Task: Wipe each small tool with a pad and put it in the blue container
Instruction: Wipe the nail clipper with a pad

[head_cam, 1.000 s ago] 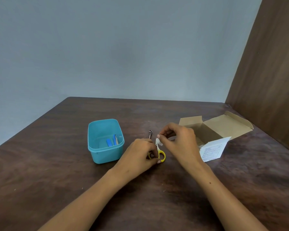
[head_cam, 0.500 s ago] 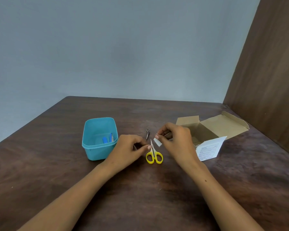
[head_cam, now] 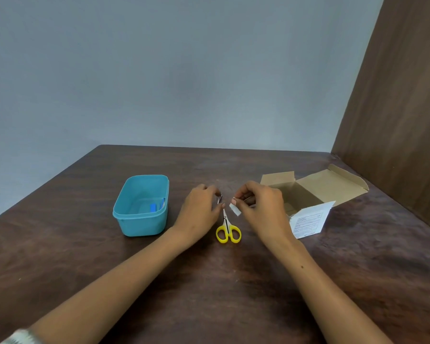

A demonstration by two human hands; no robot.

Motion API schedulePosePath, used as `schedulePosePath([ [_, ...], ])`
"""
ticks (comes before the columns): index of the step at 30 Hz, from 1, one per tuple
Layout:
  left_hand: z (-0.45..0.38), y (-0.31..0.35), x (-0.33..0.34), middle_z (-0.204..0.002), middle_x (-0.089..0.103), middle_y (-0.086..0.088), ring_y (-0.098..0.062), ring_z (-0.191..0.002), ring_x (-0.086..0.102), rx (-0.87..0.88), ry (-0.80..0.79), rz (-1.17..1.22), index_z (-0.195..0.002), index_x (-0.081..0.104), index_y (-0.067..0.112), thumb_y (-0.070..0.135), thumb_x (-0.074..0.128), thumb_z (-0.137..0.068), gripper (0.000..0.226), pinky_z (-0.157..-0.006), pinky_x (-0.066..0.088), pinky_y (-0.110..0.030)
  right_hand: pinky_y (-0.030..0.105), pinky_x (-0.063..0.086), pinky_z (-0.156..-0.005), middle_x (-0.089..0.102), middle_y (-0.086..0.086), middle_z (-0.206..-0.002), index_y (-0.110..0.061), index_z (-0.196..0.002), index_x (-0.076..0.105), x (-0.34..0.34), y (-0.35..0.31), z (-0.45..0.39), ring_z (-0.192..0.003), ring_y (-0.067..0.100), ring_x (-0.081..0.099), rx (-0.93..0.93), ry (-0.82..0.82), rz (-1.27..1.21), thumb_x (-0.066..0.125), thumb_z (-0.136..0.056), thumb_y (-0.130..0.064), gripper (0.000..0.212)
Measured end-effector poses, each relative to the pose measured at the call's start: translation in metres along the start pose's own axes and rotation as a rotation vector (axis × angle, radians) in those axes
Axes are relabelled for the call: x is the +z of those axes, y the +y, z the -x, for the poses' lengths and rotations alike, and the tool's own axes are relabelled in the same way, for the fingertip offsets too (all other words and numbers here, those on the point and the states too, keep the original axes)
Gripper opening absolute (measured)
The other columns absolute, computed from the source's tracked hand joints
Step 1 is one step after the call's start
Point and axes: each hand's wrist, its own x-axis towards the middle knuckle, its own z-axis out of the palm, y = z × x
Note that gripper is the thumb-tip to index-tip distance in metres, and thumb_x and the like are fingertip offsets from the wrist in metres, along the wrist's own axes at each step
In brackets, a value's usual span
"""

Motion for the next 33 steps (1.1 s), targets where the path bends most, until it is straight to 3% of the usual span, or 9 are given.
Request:
schedulePosePath([
  [5,-0.014,0.005,0.007,-0.097,0.060,-0.010,-0.024,-0.089,0.057,-0.125,0.007,-0.048,-0.096,0.060,0.006,0.027,0.067,-0.084,0.025,-0.073,0.047,-0.033,0.030,0.054,-0.064,0.066,-0.005,-0.070,-0.025,-0.070,0.057,-0.001,0.001,0.000,-0.067,0.009,0.062,-0.006,0.019,0.007,0.072,-0.078,-0.012,0.022],
  [10,-0.011,0.001,0.001,-0.084,0.067,-0.014,-0.030,-0.082,0.062,-0.141,-0.021,-0.070,-0.084,0.070,0.002,0.020,0.062,-0.087,0.020,-0.068,0.048,-0.037,0.026,0.052,-0.063,0.062,-0.009,-0.068,-0.024,-0.071,0.058,-0.001,-0.001,0.001,-0.065,0.007,0.060,-0.006,0.002,0.021,0.072,-0.079,-0.013,0.020],
  [14,0.004,-0.009,-0.004,-0.081,0.065,-0.008,-0.022,-0.078,0.057,-0.149,0.035,-0.003,-0.079,0.065,0.005,0.022,0.062,-0.087,0.019,-0.066,0.043,-0.032,0.023,0.050,-0.060,0.061,-0.010,-0.067,-0.023,-0.071,0.059,0.000,0.000,0.001,-0.064,0.002,0.058,0.005,0.012,0.002,0.072,-0.079,-0.012,0.019],
  [19,0.026,-0.005,-0.014,-0.069,0.067,0.006,-0.008,-0.068,0.063,-0.170,0.096,0.316,-0.079,0.072,0.015,0.022,0.071,-0.082,0.008,-0.062,0.049,-0.022,0.018,0.049,-0.061,0.060,-0.012,-0.070,-0.024,-0.073,0.054,0.002,0.001,0.001,-0.067,-0.001,0.058,0.026,0.044,-0.049,0.072,-0.080,-0.010,0.023],
  [25,0.031,0.001,-0.015,-0.071,0.073,-0.005,-0.010,-0.061,0.067,-0.316,0.015,0.736,-0.083,0.072,0.011,0.012,0.069,-0.083,0.003,-0.059,0.055,-0.023,0.008,0.045,-0.056,0.065,-0.009,-0.068,-0.022,-0.070,0.059,0.002,0.001,0.002,-0.065,0.003,0.062,-0.015,0.092,-0.103,0.076,-0.075,-0.010,0.022],
  [28,0.033,0.005,-0.016,-0.069,0.072,-0.008,-0.012,-0.059,0.068,-0.366,0.025,0.927,-0.085,0.072,0.005,0.004,0.066,-0.084,0.005,-0.057,0.056,-0.023,0.007,0.046,-0.062,0.067,-0.009,-0.071,-0.019,-0.073,0.070,0.002,-0.002,0.001,-0.075,0.004,0.064,-0.062,0.114,-0.178,0.077,-0.075,-0.010,0.011],
  [33,0.032,0.006,-0.018,-0.076,0.075,-0.012,-0.018,-0.072,0.073,-0.402,-0.013,1.076,-0.091,0.070,0.004,-0.001,0.065,-0.083,0.011,-0.062,0.057,-0.019,0.006,0.048,-0.070,0.071,-0.011,-0.086,-0.017,-0.088,0.076,0.005,-0.002,0.002,-0.077,0.001,0.065,-0.097,0.045,-0.169,0.070,-0.081,-0.006,0.015],
])
